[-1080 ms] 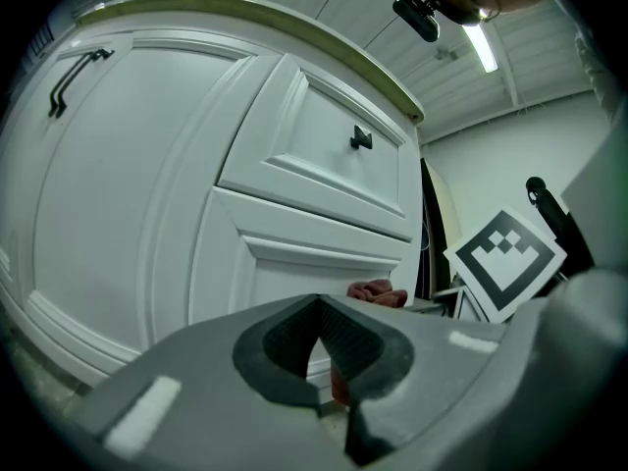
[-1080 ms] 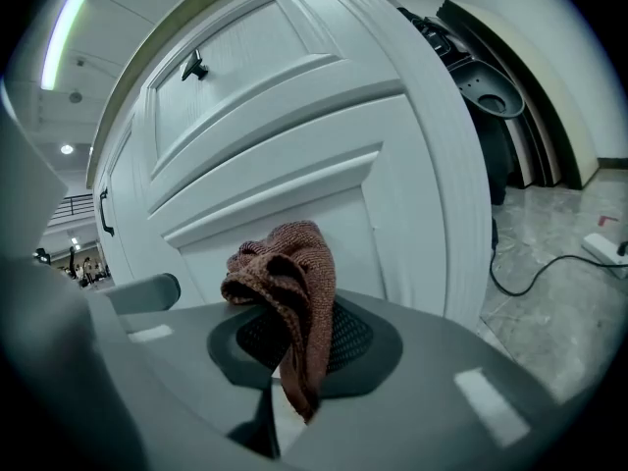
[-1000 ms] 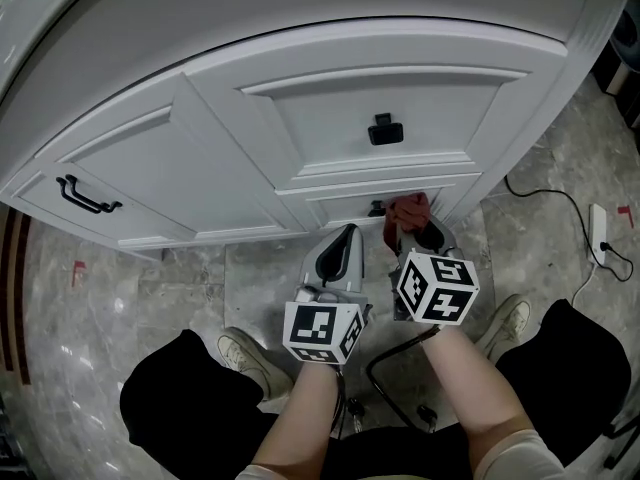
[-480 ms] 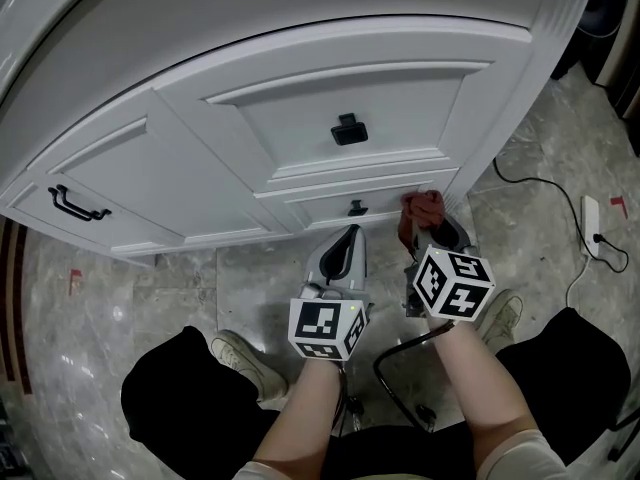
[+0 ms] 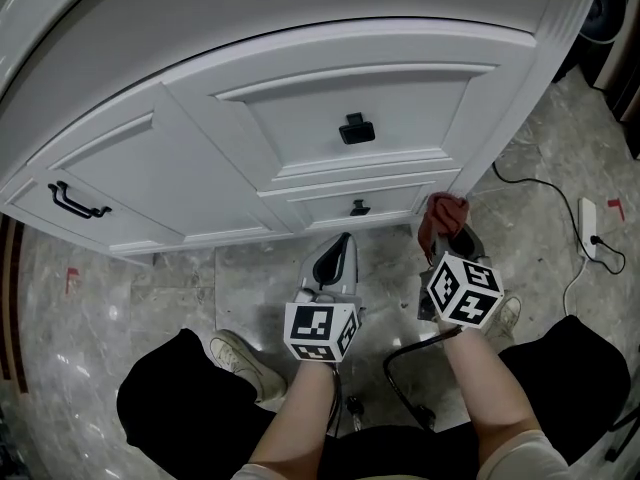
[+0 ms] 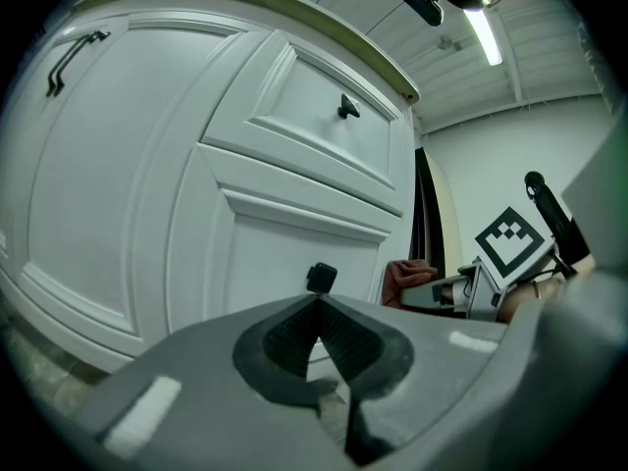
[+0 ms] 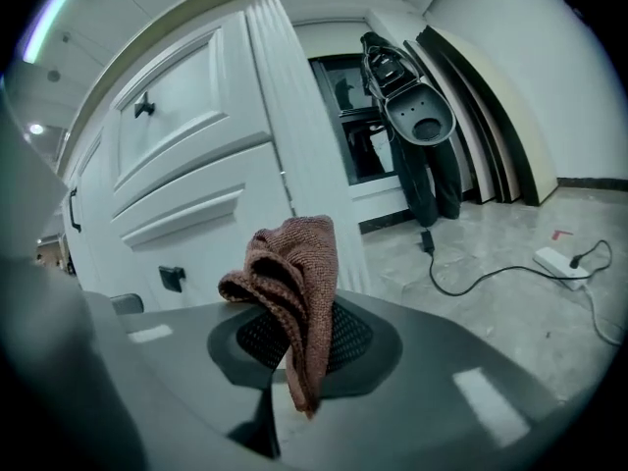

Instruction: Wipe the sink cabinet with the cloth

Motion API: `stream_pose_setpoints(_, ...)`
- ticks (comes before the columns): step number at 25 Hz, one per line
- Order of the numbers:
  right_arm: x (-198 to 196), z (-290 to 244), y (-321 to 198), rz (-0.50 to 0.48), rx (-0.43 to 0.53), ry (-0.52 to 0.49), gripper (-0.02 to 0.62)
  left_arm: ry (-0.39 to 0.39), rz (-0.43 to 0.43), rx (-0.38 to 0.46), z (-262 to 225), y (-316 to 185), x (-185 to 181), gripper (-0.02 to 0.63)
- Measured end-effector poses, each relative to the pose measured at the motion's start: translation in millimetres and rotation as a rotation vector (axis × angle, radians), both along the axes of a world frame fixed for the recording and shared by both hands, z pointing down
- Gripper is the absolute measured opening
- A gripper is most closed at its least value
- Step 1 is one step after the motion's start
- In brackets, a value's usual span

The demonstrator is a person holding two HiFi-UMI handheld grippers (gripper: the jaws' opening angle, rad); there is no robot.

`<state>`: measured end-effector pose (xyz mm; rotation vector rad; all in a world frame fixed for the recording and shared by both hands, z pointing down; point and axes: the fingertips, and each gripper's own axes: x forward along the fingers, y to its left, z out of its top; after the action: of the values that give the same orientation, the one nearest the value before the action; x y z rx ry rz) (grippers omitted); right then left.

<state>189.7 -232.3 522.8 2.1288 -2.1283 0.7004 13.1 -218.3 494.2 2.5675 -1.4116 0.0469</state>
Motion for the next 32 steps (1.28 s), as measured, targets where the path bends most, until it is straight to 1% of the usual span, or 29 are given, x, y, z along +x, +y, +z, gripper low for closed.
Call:
stream_pose_setpoints(5,-87.7,24.5,5.6,-0.210,-0.027,0.041,0.081,-0.003,-0.038,-0.005,4.0,1.9,-27.3,0.002)
stream_pose_setpoints(8,-140.6,33.9,4.2,-0.314,-0.022,0.032,0.080,-0.008,-0.072,-0.003,5.6,1.5,-50.4,0.002)
stream_pose_setpoints(12,-202.0,37.4,-4.1,-0.404,0.010,-0.017,0.080,-0.034,-0.122,-0.020,14.3,2.5,-88.3,0.002)
stream_pose_setpoints(17,-251.2,43.8,-13.3,-0.475,0.020,-0.051,0.080,-0.018,-0.194,-0.036,19.5,2.5,-129.1,0.002)
stream_pose_setpoints(20,-269.0,51.9,-18.8,-0.504,0.003,-0.065,0.081,-0.013,-0.208,-0.042,22.4,4.4,-139.6,0.002)
stream_pose_setpoints(23,-272.7,59.6,-23.6,-0.491,-0.017,-0.072,0.081,-0.015,-0.199,-0.047,24.9,5.7,-140.1,0.002)
stream_pose_setpoints(27,-263.0,62.7,-25.6,-0.464,-0.027,-0.046,0.080,-0.012,-0.193,-0.052,26.0,4.1,-139.0,0.002)
stream_pose_setpoints(32,-239.5,67.1,-27.0,-0.419,-0.051,-0.036,0.080,-0.007,-0.182,-0.050,25.2,1.4,-129.1,0.002)
